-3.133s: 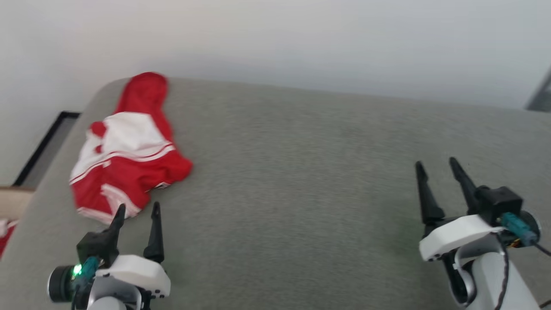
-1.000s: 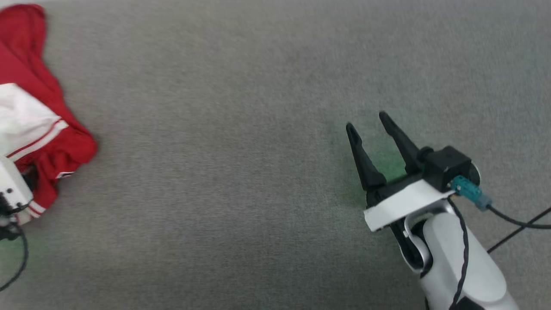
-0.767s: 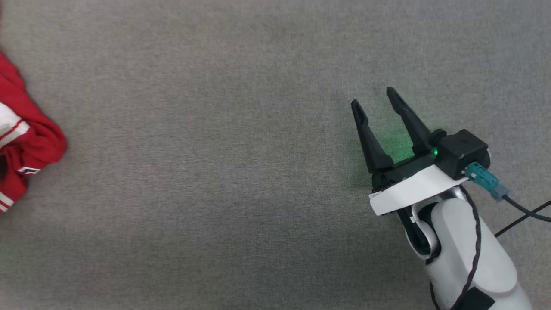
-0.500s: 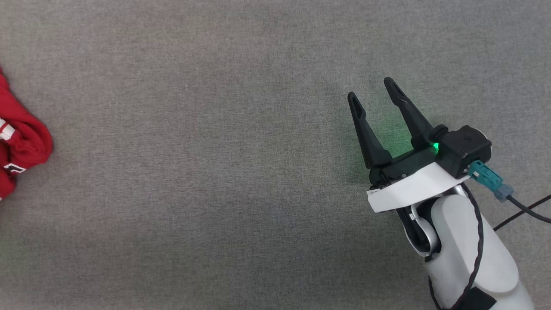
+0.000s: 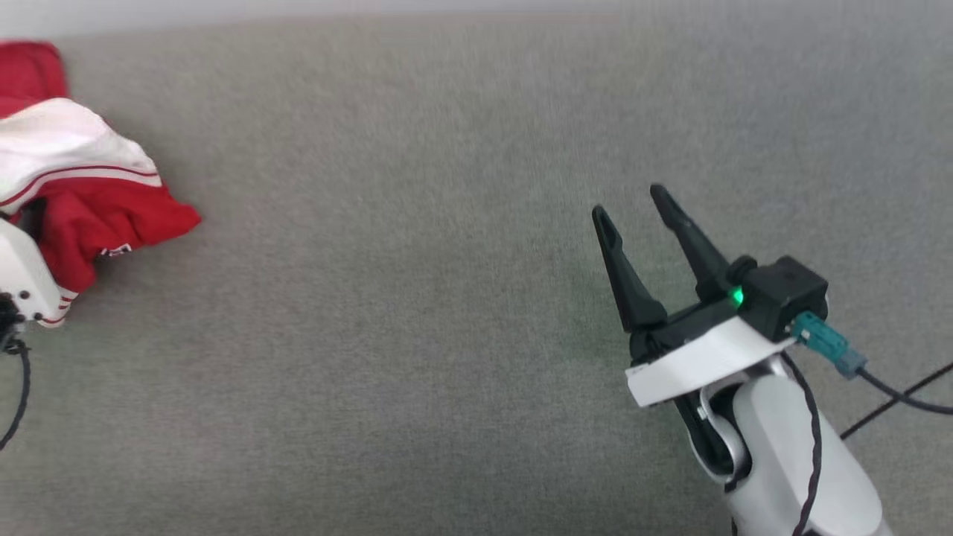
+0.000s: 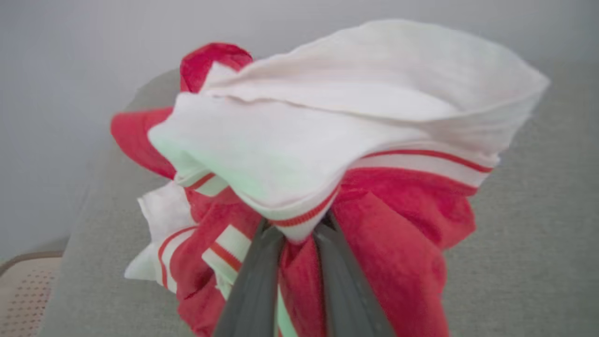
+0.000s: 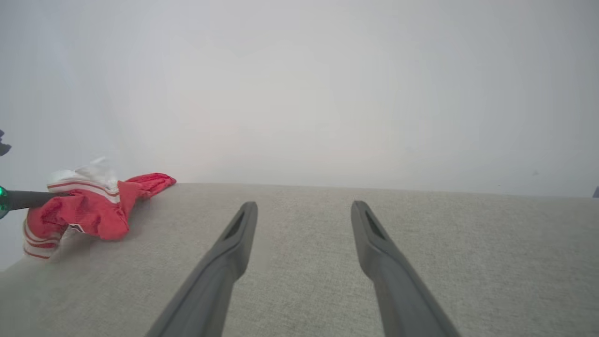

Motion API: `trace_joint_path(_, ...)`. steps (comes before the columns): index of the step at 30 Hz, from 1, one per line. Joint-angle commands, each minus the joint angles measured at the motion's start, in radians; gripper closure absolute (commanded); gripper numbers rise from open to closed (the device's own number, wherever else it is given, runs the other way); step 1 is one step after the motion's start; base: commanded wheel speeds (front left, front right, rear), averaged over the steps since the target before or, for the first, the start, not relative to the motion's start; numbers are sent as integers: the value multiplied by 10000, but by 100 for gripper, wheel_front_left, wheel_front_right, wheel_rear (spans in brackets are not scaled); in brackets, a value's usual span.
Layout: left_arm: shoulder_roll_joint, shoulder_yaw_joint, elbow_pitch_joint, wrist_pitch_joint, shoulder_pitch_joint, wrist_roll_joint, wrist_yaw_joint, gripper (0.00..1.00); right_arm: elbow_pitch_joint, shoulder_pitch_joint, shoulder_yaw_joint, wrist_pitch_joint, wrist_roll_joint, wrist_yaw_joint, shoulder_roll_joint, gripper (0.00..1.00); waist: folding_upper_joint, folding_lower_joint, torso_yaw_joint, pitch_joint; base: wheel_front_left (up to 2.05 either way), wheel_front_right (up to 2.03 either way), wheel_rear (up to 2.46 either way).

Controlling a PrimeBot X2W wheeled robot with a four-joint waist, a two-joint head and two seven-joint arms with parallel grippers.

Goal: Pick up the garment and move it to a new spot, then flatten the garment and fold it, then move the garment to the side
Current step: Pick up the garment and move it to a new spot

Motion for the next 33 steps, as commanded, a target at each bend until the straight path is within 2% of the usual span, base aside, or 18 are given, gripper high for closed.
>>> trace_joint_path(1,80,-330,-347,-295,162,210,20,100,42,289,-81,-52,101,0,81,0,0,0,24,-837,0,0,0)
trace_joint_path(7,-25,-1054,-1698,-637,103,177,20,100,1,787,-344,-54,168,-1,163,0,0,0,-150,-1314,0,0,0)
trace_joint_path(14,-418,-2772,-4542,528,178,-265,20,100,-207,1228,-804,-54,303,0,322,0,0,0,-788,-1469,0,0,0)
trace_joint_path(17,-848,-3550,-5569,1131,95,-497,20,100,-322,1281,-918,-54,344,-1,406,0,0,0,-1226,-1342,0,0,0)
trace_joint_path(20,-1436,-4359,-6038,1549,-190,-564,21,100,-422,1232,-1054,-52,444,-1,486,0,0,0,-1745,-1121,0,0,0)
trace_joint_path(26,-2636,-5774,-5074,1959,-1146,-623,21,100,-625,926,-1168,-52,767,-1,576,0,0,0,-3079,-440,0,0,0)
trace_joint_path(31,-3394,-6600,-3194,1703,-2076,-697,21,100,-780,806,-1120,-52,1518,0,587,0,0,0,-4193,153,0,0,0)
trace_joint_path(33,-3572,-7252,-2017,1632,-2534,-611,21,100,-808,844,-1068,-54,1890,-1,583,0,0,0,-4781,420,0,0,0)
